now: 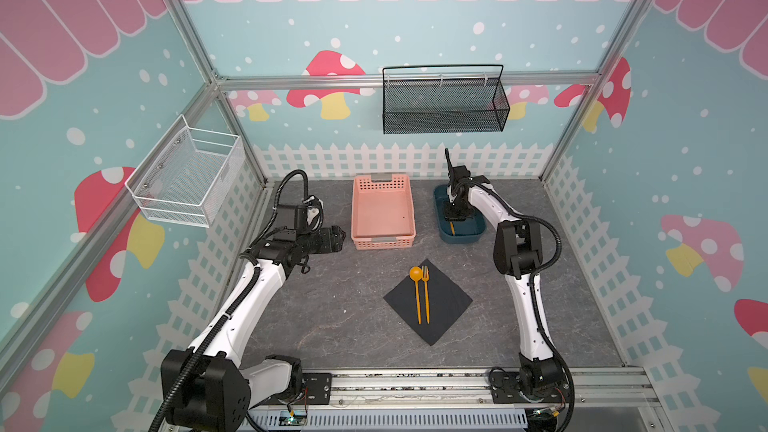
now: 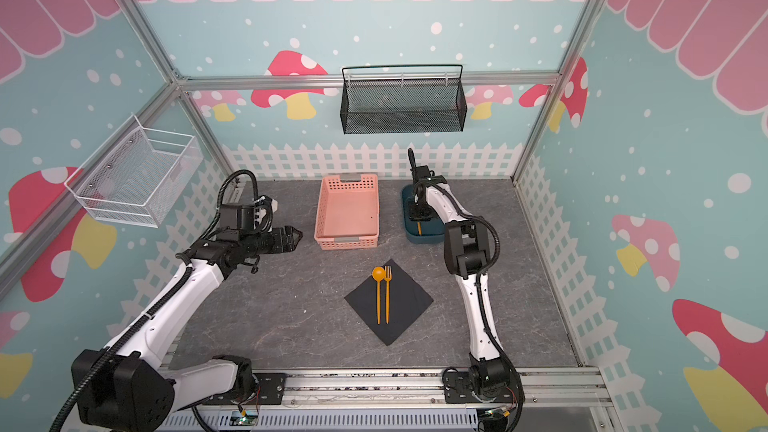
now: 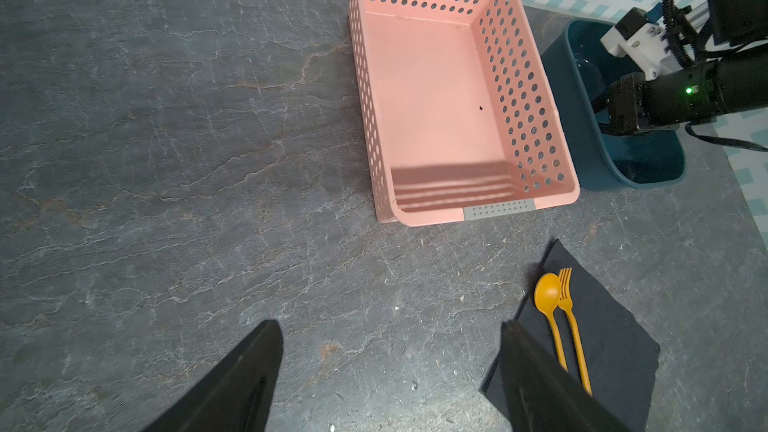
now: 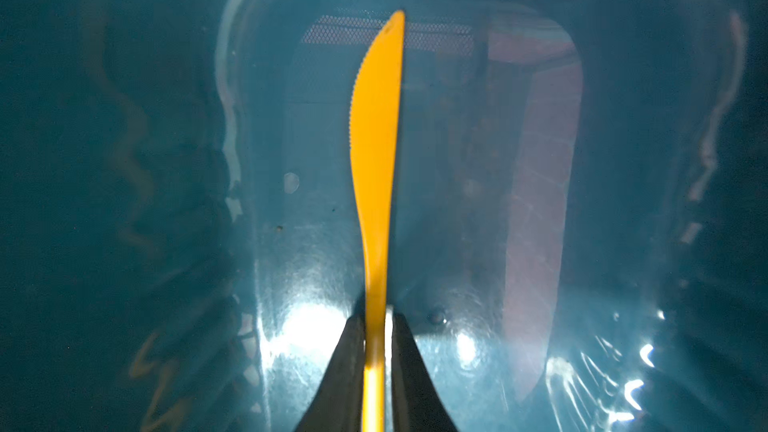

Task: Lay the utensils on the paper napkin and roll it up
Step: 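Lower the right gripper into the teal tub and grasp the yellow knife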

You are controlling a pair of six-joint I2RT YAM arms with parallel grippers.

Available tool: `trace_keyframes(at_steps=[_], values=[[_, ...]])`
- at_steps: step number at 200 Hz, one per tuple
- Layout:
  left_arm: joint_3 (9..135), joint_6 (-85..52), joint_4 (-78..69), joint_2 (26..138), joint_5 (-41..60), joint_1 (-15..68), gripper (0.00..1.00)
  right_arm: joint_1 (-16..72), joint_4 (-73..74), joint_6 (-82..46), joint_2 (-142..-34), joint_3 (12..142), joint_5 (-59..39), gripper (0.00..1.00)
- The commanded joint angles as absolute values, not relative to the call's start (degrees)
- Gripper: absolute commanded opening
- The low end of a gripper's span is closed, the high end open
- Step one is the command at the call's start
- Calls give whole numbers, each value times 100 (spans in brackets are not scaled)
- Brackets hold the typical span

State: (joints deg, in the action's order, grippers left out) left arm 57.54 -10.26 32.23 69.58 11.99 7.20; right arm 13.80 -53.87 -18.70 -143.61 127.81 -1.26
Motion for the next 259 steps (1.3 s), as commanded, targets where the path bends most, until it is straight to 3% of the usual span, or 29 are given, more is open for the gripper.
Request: trace_keyframes(at_steps=[1, 80, 259], values=[[5722, -967, 3195, 6962, 1147, 694, 84, 1349, -6016, -1806, -14950, 12642, -69, 12], [5725, -966, 3191, 6908, 1143, 690, 84, 1345, -6037, -1890, -14685, 13027, -96, 2], [5719, -959, 3193, 6758, 1133, 692, 84, 1347, -6781, -1846, -14016, 13904, -185, 0]])
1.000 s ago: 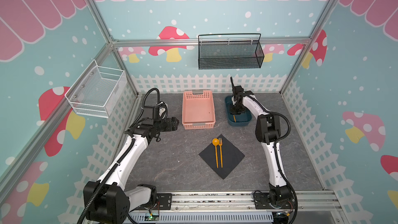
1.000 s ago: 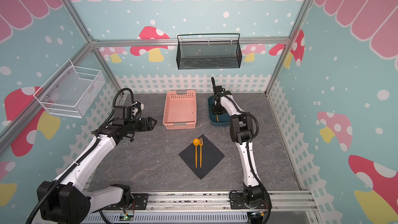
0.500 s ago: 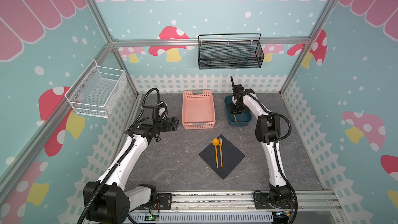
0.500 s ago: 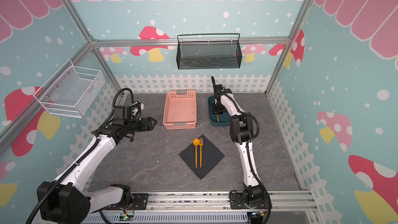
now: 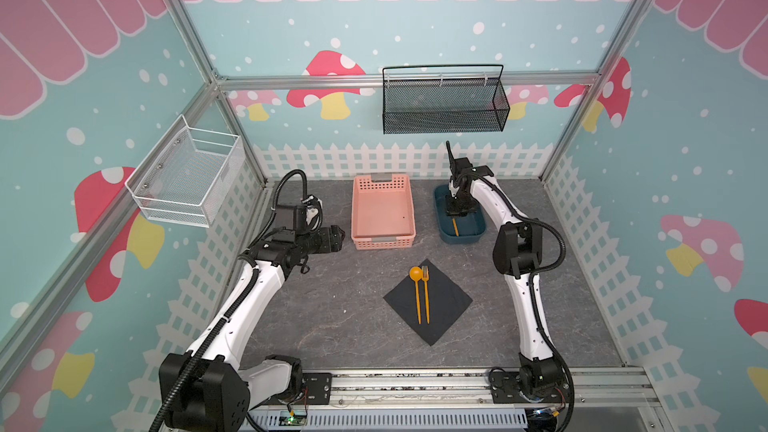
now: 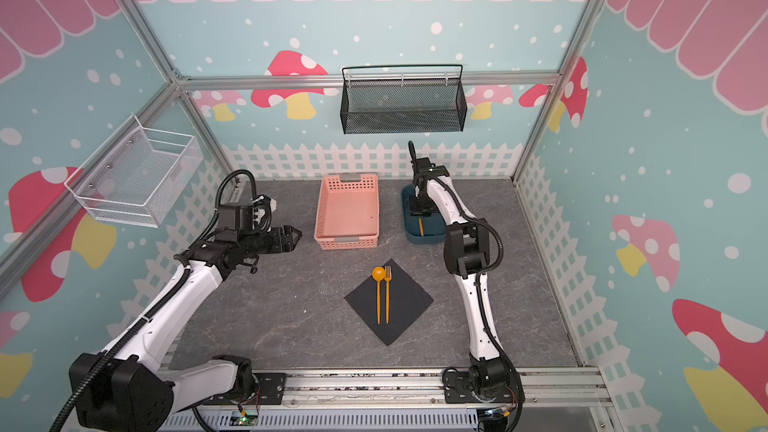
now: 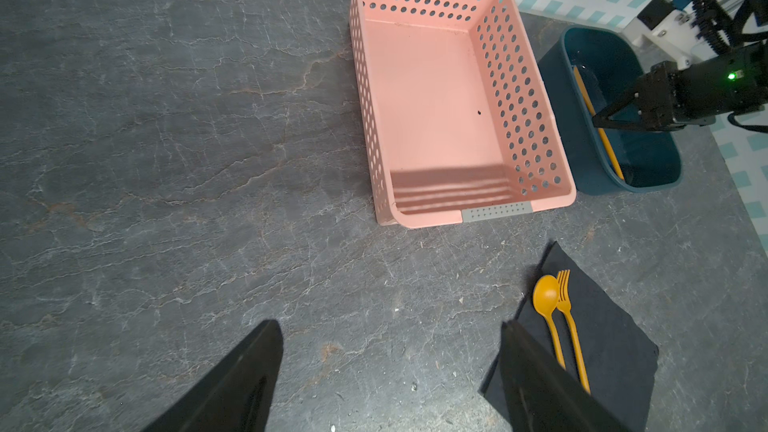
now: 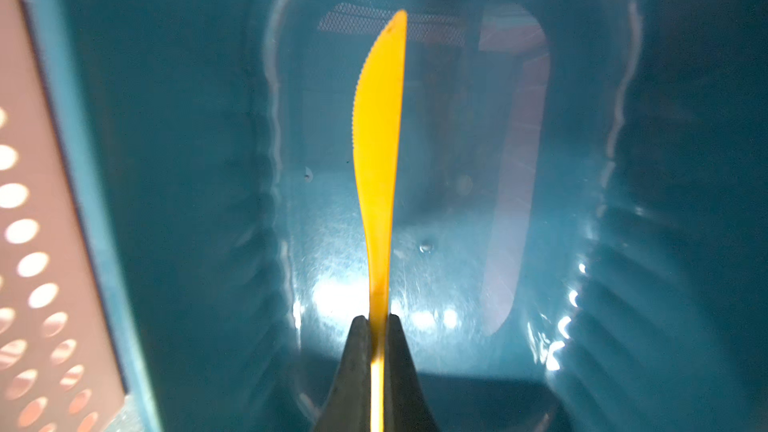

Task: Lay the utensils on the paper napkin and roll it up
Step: 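Lower the right gripper into the teal tub and grasp the yellow knife, then lift the yellow knife and carry it over the black napkin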

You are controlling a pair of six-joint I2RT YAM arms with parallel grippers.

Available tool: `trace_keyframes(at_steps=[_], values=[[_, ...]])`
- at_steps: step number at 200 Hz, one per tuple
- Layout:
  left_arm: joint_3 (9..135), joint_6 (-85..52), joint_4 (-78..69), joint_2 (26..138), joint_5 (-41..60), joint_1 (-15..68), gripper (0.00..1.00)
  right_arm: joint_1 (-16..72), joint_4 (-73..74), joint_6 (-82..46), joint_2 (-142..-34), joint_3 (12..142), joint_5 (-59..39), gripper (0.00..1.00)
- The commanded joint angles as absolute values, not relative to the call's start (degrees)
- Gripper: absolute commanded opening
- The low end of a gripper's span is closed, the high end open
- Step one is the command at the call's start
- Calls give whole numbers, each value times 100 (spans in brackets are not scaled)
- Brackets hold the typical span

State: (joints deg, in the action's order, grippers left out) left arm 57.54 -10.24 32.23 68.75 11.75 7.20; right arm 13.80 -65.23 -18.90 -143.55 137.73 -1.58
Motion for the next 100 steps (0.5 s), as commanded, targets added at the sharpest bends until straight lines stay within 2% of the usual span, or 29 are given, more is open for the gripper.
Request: trace_keyframes(at_steps=[1, 100], values=[[5716, -959, 3187, 6763, 1133, 693, 84, 1346, -6783, -1846, -14022, 13904, -185, 0], [5730, -971, 3184, 6759, 1148, 692, 84, 1354, -6994, -1846, -13659, 13741, -362, 0]])
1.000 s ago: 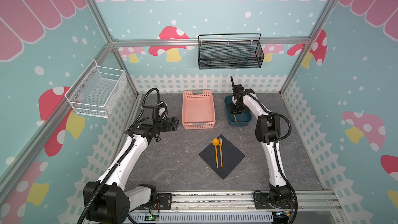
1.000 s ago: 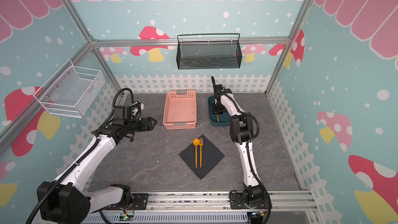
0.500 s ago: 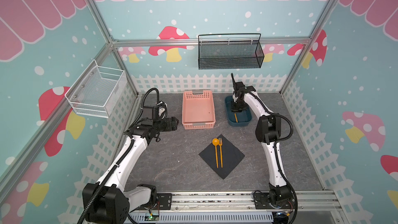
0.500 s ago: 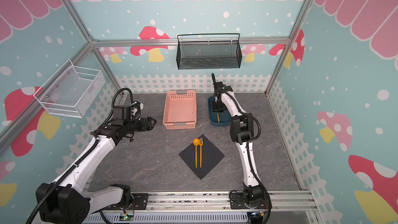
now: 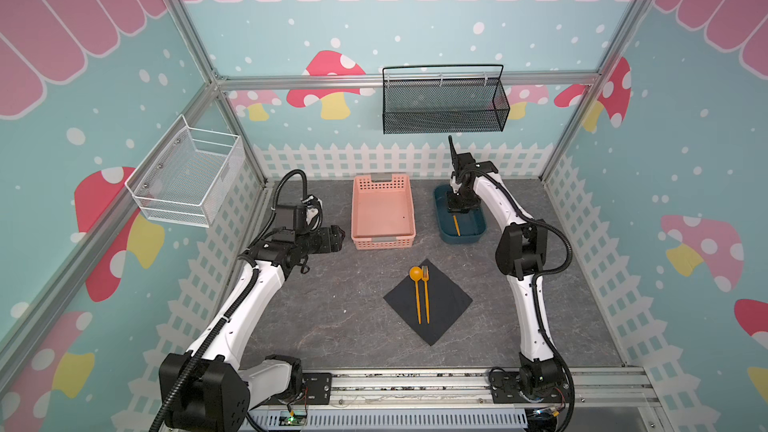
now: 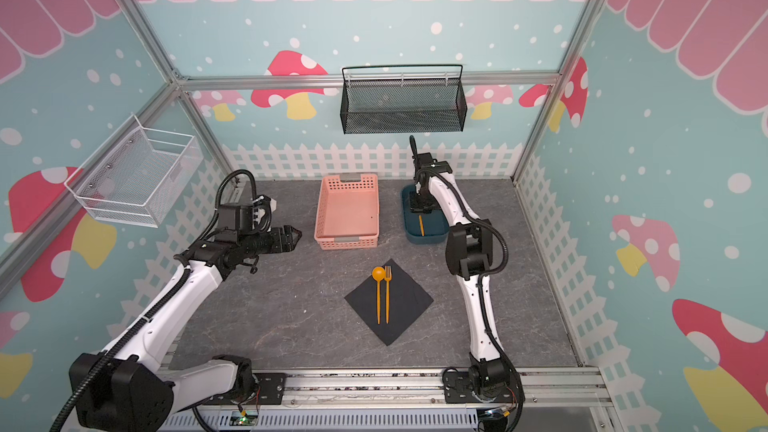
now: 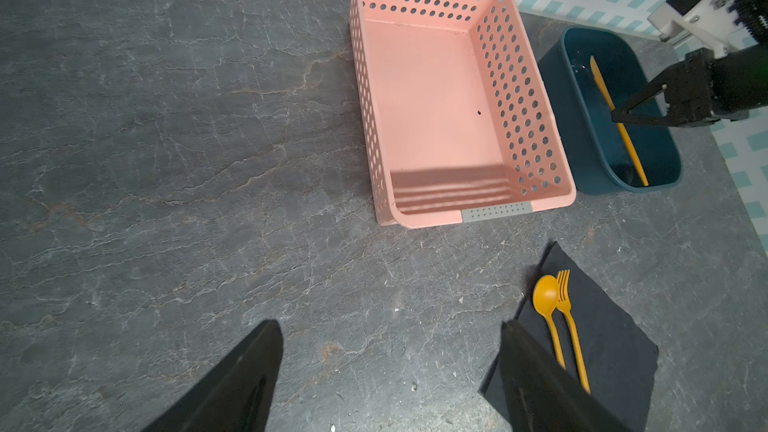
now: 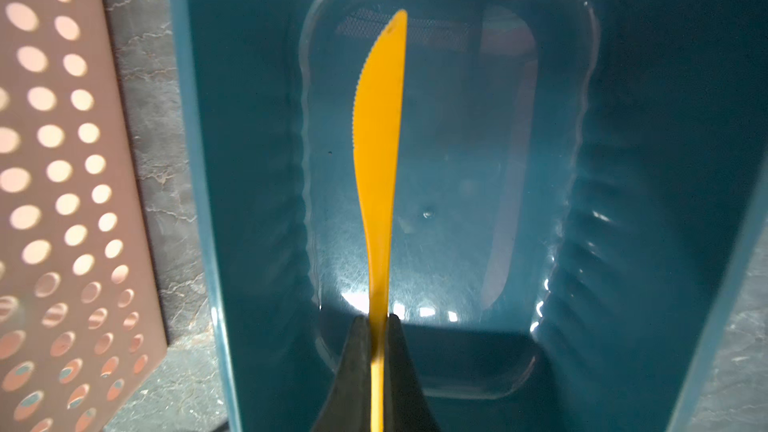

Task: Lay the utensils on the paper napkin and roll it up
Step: 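Lift the yellow knife and carry it over the black napkin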

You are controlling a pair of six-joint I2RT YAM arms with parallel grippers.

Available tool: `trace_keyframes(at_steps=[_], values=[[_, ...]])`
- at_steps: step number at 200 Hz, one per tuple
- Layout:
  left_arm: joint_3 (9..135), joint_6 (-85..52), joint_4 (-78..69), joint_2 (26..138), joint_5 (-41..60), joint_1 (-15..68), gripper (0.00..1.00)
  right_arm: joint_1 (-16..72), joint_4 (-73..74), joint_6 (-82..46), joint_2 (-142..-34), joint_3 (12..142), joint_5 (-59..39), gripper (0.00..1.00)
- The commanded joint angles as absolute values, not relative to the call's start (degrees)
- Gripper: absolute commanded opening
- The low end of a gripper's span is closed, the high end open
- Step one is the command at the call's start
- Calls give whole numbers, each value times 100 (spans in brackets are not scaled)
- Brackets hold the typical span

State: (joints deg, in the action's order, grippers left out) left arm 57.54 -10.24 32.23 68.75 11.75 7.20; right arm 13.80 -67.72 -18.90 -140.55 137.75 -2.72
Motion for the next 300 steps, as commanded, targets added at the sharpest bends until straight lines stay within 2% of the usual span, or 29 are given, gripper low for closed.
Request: trace_keyframes(at_steps=[1, 51, 136, 228, 261, 300], values=[[5726, -969, 3183, 6759, 1145, 689, 84, 1354, -6991, -1846, -13654, 13735, -361, 0], [5738, -980, 3184, 6774, 1186, 694, 84, 1407, -6810, -1854, -13049, 12861, -362, 0], [5737, -984, 3164, 6811, 1221, 694, 84, 1604, -5537, -2175, -10966, 9971, -673, 0], [5739, -1013, 3157, 6847, 1304, 692, 84, 2315, -3852, -3589, -8423, 6418, -589, 1], [5730, -1028, 3148, 6833, 1314, 693, 84, 2645, -3461, -4085, -8100, 5665, -537, 0], [5734, -1037, 3138, 6838, 1347, 690, 84, 3077, -3081, -4449, -8198, 5244, -536, 1]])
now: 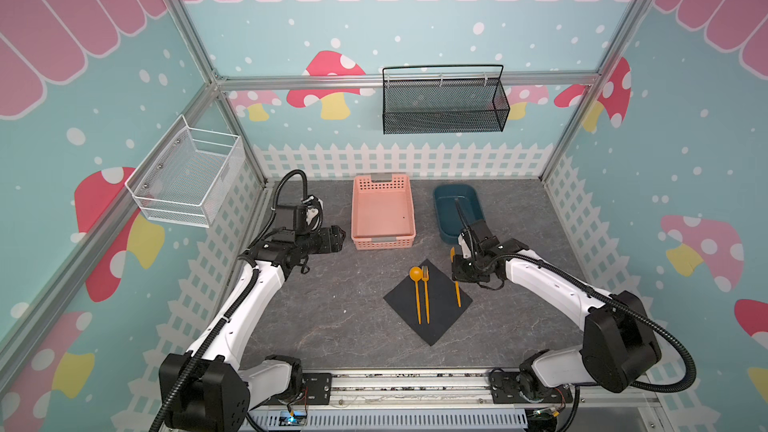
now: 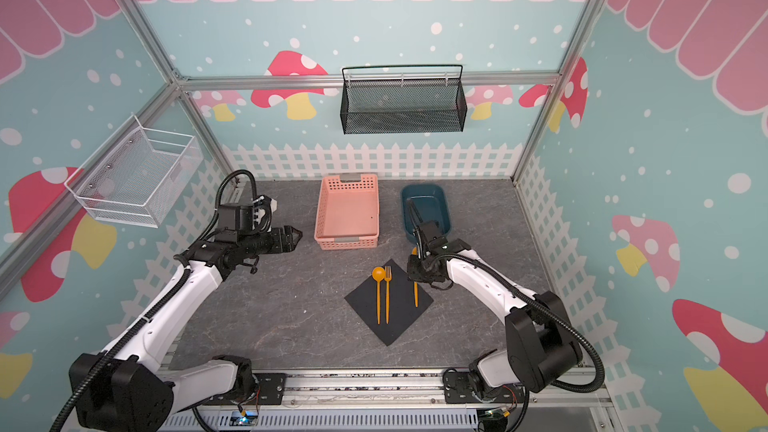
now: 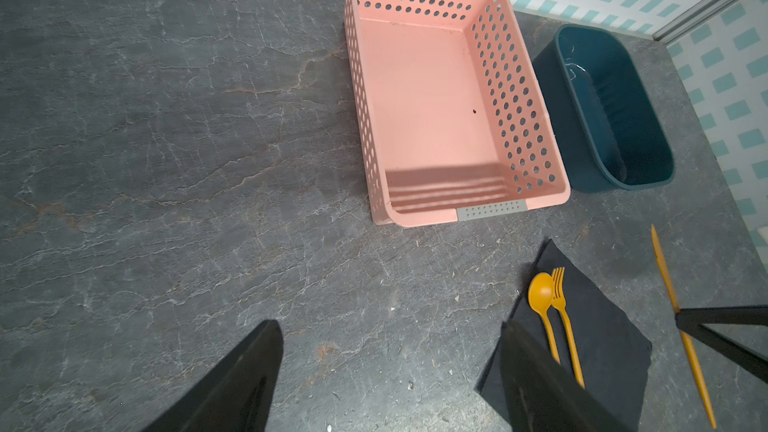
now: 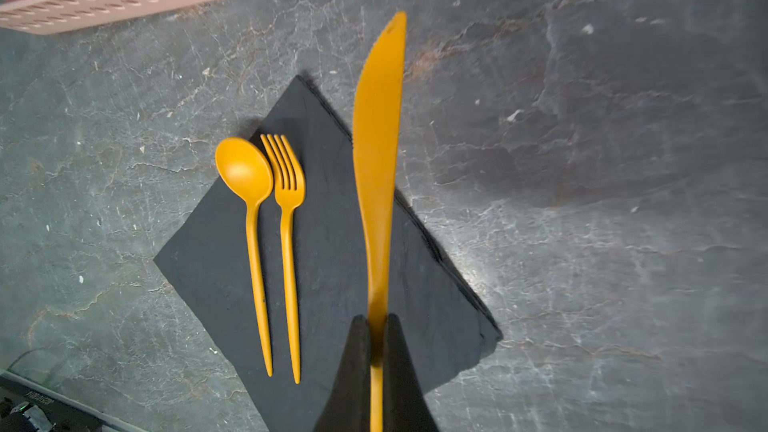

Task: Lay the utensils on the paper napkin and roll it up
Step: 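Lift the yellow knife and carry it over the black napkin, then lower the yellow knife onto the napkin beside the fork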

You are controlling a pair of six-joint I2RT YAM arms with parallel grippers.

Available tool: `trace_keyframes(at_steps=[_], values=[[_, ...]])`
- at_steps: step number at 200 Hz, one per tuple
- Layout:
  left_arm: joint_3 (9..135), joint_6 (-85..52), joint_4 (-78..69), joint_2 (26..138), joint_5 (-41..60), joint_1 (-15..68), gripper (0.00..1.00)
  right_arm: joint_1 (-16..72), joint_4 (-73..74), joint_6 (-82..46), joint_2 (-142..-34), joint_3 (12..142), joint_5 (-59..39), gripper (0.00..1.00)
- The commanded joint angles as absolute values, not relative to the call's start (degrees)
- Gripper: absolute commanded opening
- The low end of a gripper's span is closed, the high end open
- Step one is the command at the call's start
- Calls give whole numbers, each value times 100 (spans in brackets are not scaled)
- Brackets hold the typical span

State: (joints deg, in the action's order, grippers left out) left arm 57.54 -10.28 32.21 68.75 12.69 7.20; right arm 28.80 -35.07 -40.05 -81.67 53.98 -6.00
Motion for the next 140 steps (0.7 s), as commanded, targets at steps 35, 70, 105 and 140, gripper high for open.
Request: trace_keyframes(at_steps=[35, 70, 105, 140], values=[[5739, -1043, 3137, 6844, 1388, 694, 84, 3340, -2868, -4583, -8492, 5193, -539, 1], [5721, -1037, 3129, 6812, 1389, 689, 84, 3477, -2710, -4614, -8758, 5208, -574, 0], [5719, -1037, 3129, 6812, 1389, 688, 84, 3557, -2592, -4601, -9016, 5208, -640, 1], [5722, -1037, 3129, 6820, 1389, 690, 84, 3609, -2479, -4632, -9179, 5185, -683, 0]])
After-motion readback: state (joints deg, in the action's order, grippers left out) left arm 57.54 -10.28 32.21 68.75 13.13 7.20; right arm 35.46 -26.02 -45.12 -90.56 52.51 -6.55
